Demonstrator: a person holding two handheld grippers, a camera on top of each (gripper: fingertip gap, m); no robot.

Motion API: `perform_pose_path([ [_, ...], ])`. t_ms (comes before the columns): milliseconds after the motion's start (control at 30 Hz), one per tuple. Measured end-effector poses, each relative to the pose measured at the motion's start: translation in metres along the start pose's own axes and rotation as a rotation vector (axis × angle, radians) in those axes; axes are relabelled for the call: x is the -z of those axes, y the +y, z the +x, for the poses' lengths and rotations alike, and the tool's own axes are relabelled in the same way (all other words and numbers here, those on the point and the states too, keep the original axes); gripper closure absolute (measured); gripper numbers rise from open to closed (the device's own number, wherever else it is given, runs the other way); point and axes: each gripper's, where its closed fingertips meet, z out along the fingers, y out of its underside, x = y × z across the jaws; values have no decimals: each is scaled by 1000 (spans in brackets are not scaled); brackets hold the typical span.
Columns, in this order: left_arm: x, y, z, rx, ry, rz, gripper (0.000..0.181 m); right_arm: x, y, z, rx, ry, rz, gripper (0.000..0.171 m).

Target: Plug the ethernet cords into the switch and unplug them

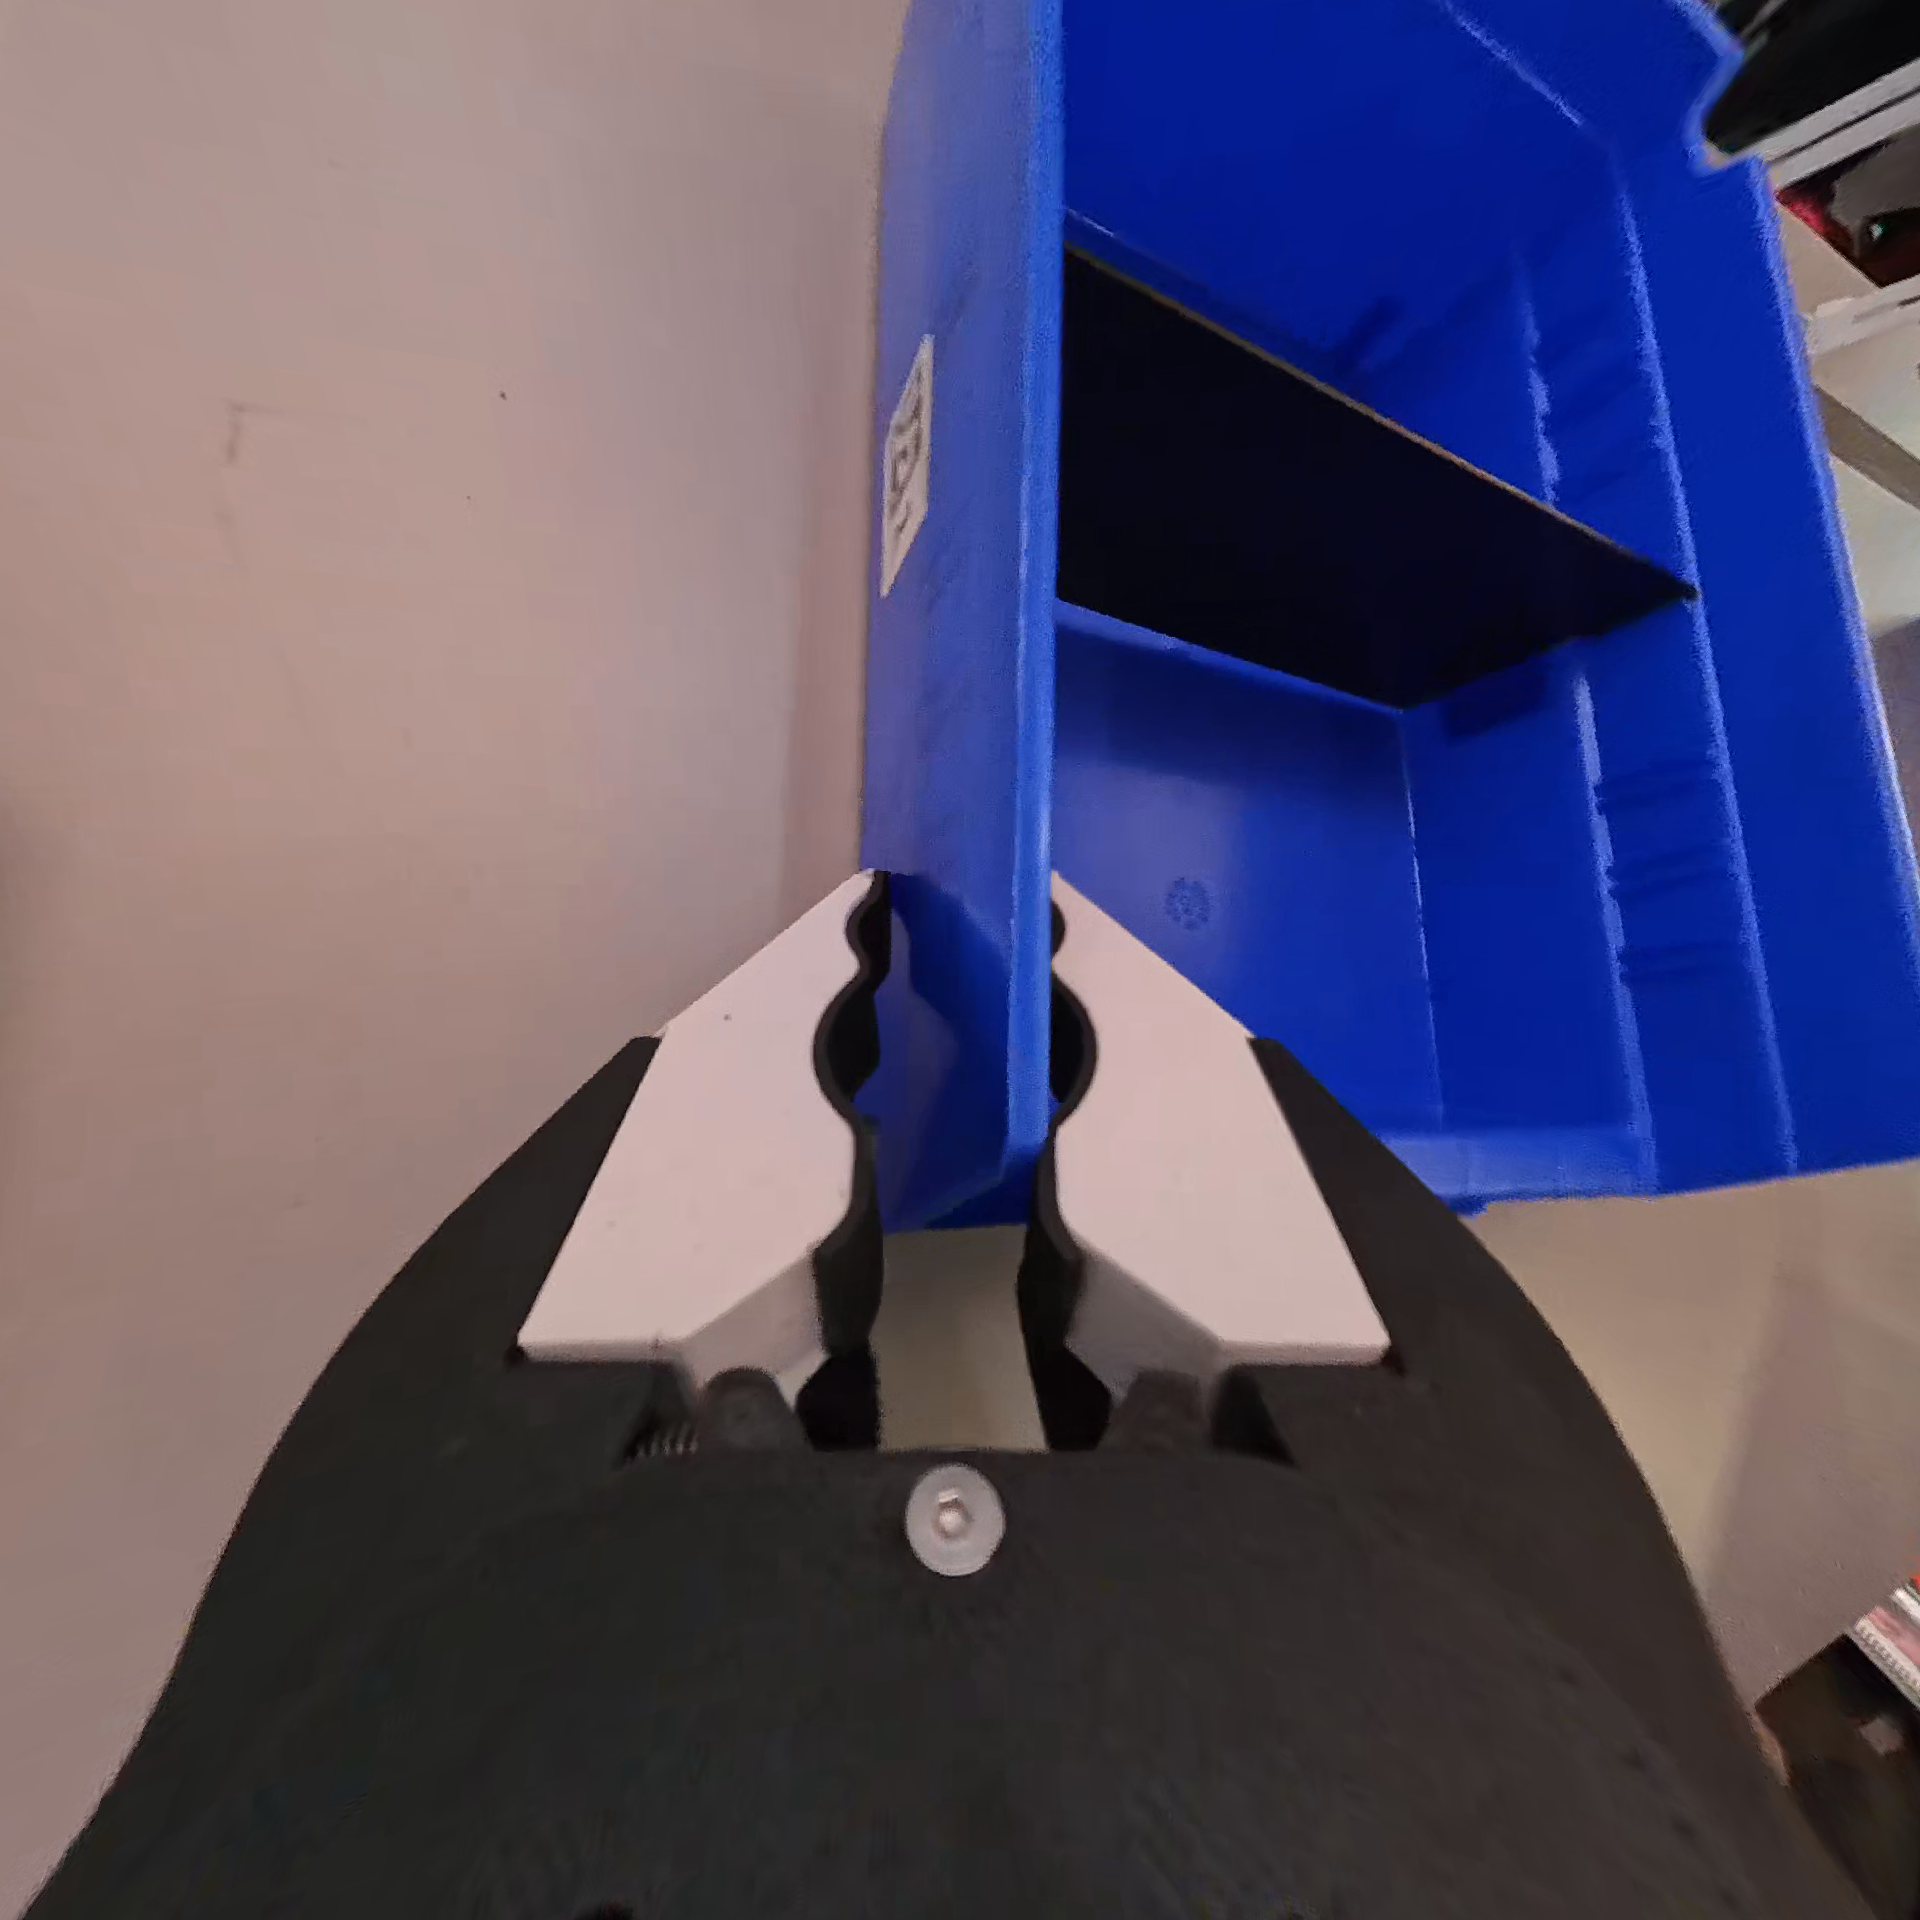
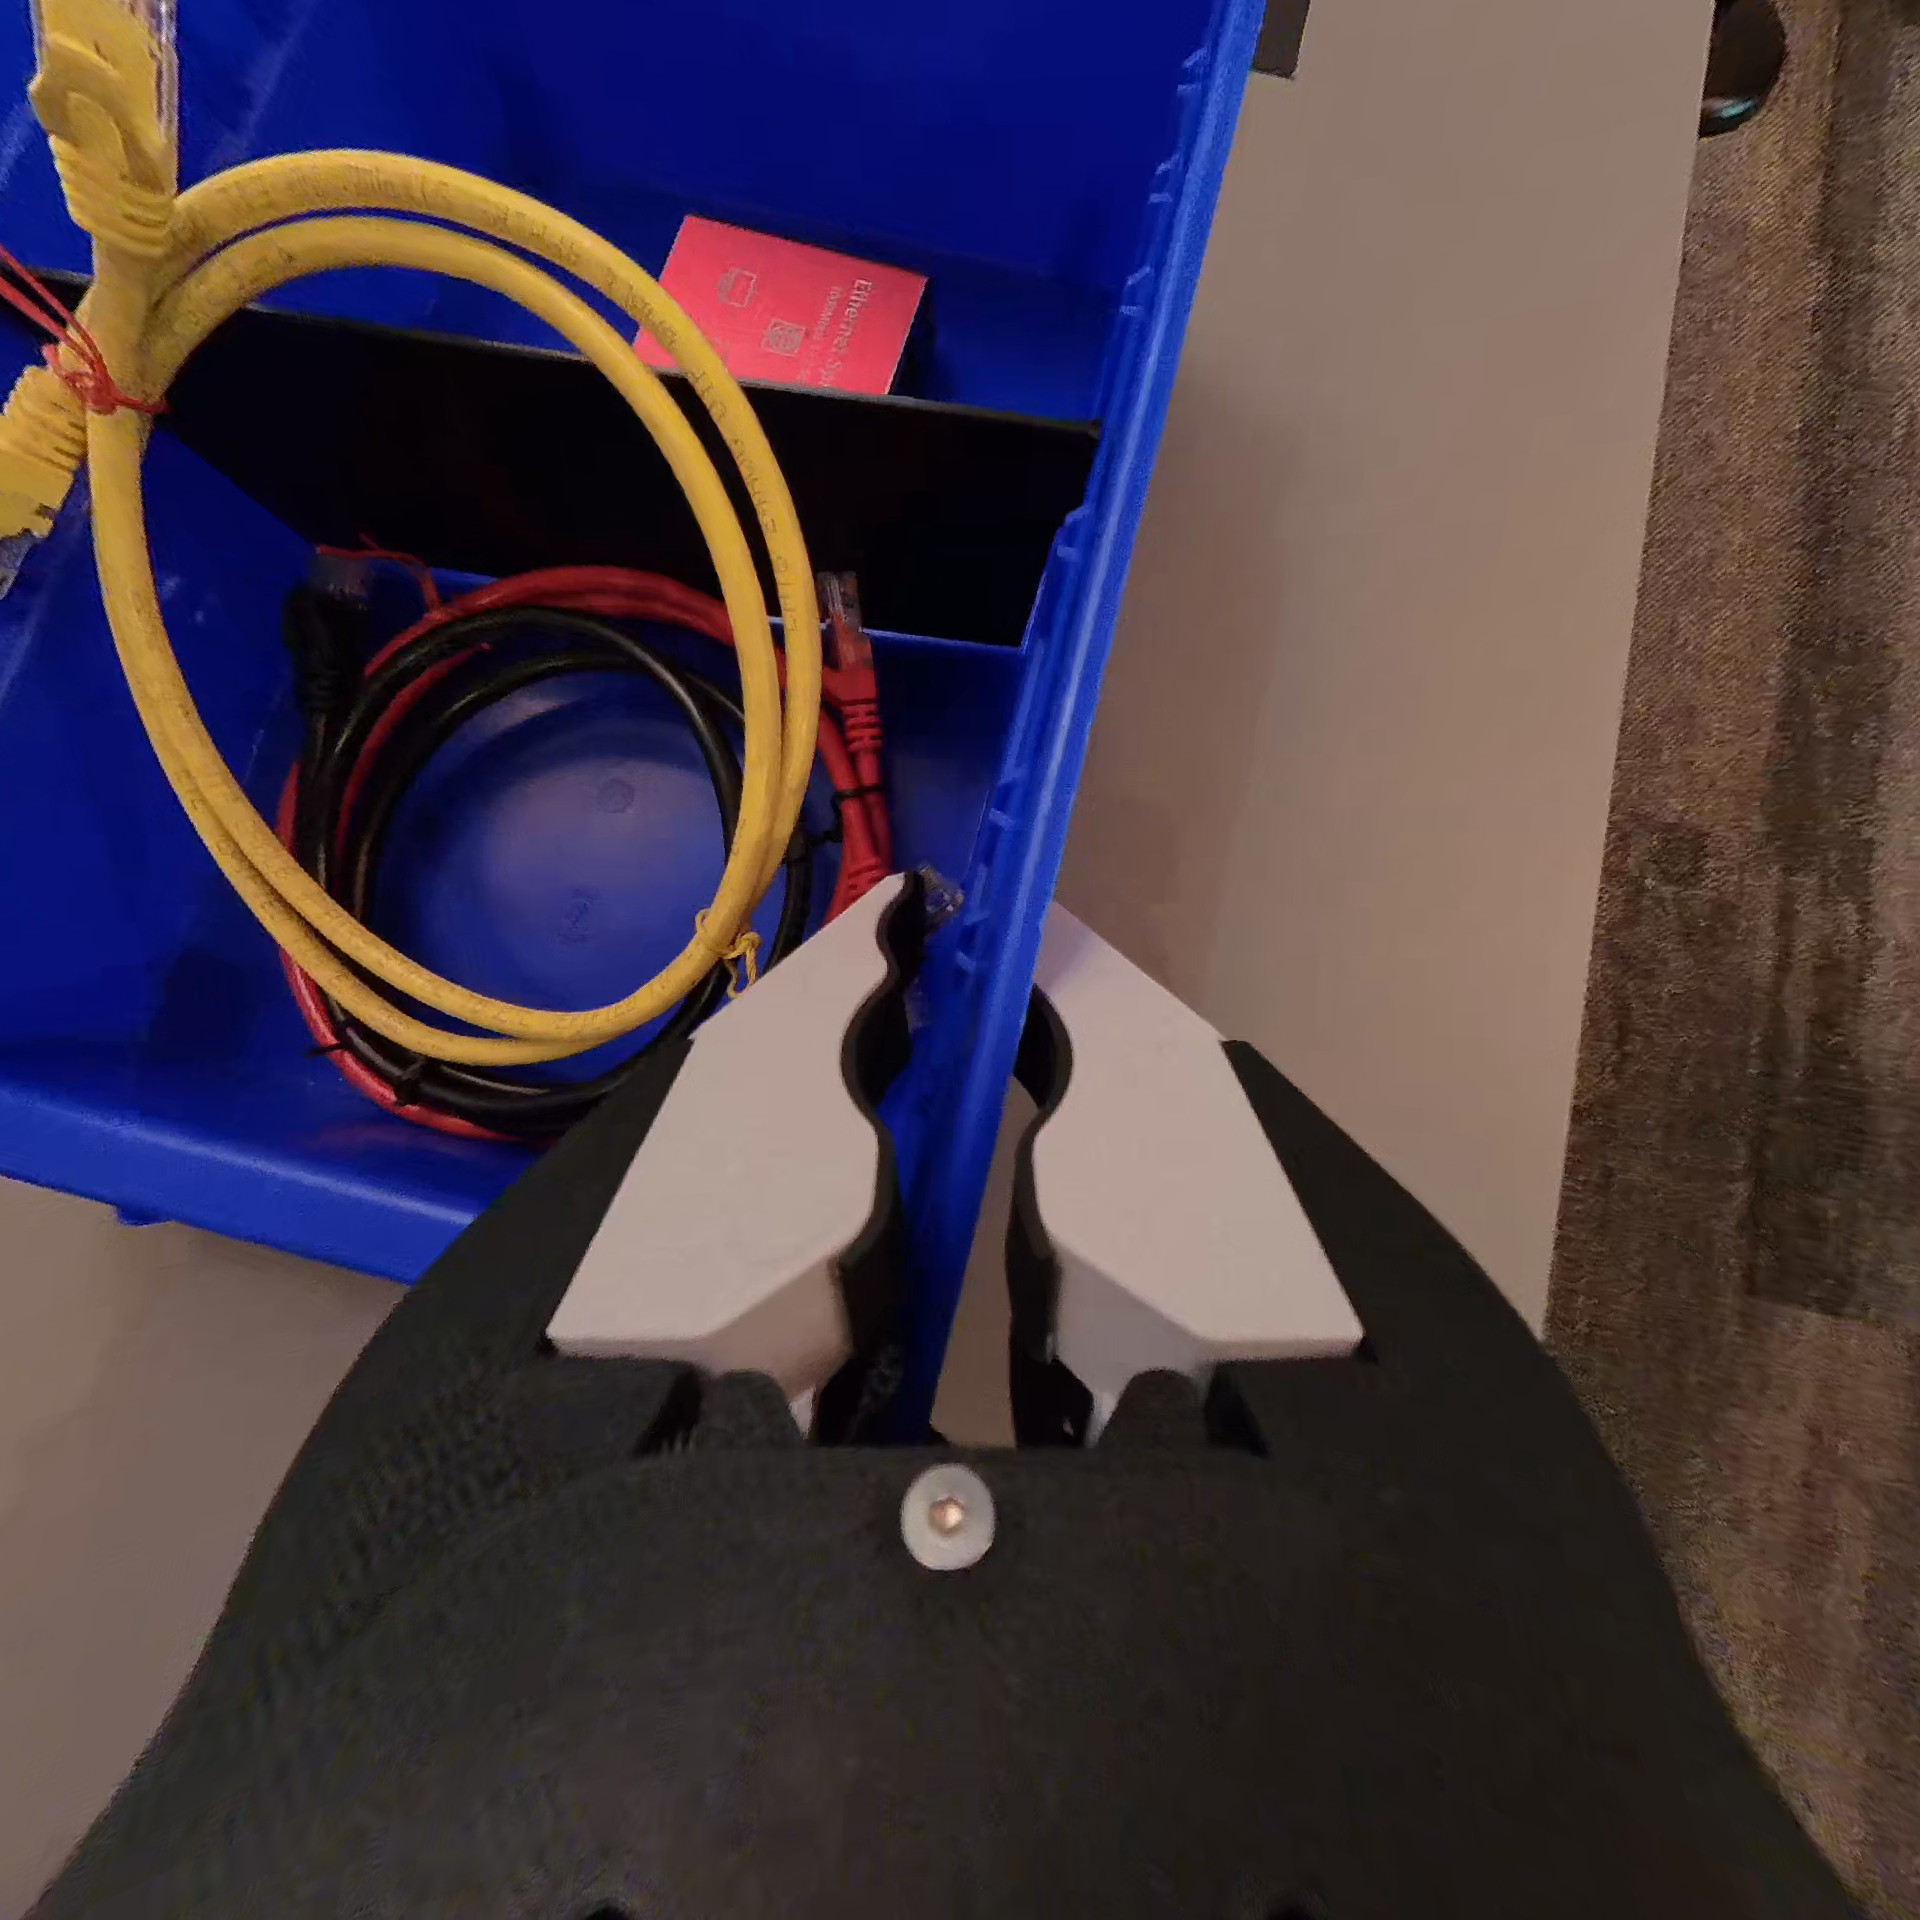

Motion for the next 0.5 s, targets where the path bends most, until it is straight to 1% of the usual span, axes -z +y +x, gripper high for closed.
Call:
perform_pose_path([
  [100,1,-5,-2,-12,-23,13,167,2,0,-6,-4,-3,-14,160],
  [267,-4,-7,5,-18,-15,11,179,12,-8,-20,0,-12,-28,161],
  [500,10,-21,5,8,6,93,180,21,-26,-53,10,-62,-45,162],
])
